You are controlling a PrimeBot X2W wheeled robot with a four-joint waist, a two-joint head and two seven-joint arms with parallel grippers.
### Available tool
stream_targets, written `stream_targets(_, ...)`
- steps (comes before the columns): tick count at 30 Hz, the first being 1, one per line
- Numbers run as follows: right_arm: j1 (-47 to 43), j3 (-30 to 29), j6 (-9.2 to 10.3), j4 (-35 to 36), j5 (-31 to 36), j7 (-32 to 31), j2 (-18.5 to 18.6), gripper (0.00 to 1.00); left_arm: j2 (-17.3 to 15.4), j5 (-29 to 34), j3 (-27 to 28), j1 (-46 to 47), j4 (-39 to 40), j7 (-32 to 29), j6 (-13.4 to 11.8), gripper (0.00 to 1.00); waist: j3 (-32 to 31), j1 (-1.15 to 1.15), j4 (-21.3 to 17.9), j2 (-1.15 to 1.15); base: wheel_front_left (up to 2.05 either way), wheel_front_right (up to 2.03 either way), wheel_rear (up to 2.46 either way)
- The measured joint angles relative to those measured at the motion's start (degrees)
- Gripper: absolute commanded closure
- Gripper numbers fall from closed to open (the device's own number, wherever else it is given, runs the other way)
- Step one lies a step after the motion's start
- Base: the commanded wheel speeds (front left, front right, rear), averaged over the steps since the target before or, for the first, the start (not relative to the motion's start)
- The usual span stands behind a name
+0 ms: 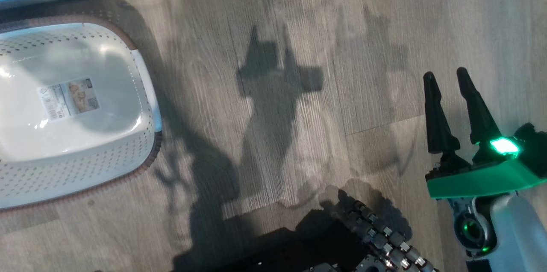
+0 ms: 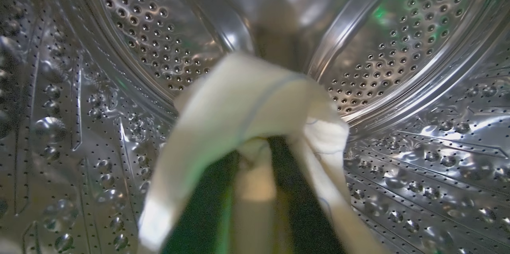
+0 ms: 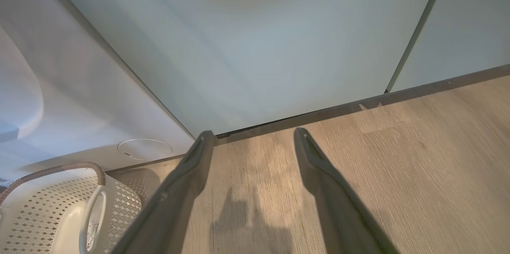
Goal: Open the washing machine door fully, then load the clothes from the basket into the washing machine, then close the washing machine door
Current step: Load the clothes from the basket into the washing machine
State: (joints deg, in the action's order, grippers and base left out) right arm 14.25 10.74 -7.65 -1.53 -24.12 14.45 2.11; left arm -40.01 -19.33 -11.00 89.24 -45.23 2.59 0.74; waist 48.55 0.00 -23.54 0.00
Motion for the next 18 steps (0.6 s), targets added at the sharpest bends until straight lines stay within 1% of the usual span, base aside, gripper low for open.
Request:
stream_targets(5,0.32,-0.42,0.00,0.01,0.14,0.00,0.00,0.00,1.03,-0.89,-0.03,0.00,-0.23,-0.64,-0.42,0.00,-0.43,0.00,0.63,0.00,0.00,0.00,0.00)
stream_targets(8,0.32,-1.16,0.00,0.03,0.55,0.00,0.00,0.00,1.51,-1.01,-0.04,-0.58,-0.15,0.64,-0.92,0.00,-0.87,0.00,1.17,0.00,0.00,0.00,0.00)
stream_targets(10,0.32,-1.59,0.00,0.02,0.96,0.00,0.01,0.00,1.85,-1.20,0.03,-2.05,-0.18,1.52,-1.47,0.00,-1.24,0.00,1.67,0.00,0.00,0.00,0.00)
stream_targets(14,0.31,-2.75,0.00,0.05,2.10,0.00,0.01,0.00,3.57,-1.90,-0.21,-6.19,-0.22,2.59,-1.83,0.00,-2.24,0.00,3.00,0.00,0.00,0.00,0.00)
stream_targets(18,0.27,-4.16,0.00,0.10,3.45,0.00,0.01,0.00,5.34,-3.08,-0.23,-10.20,0.55,5.10,-1.98,0.00,-3.83,0.00,4.48,0.00,0.00,0.00,0.00)
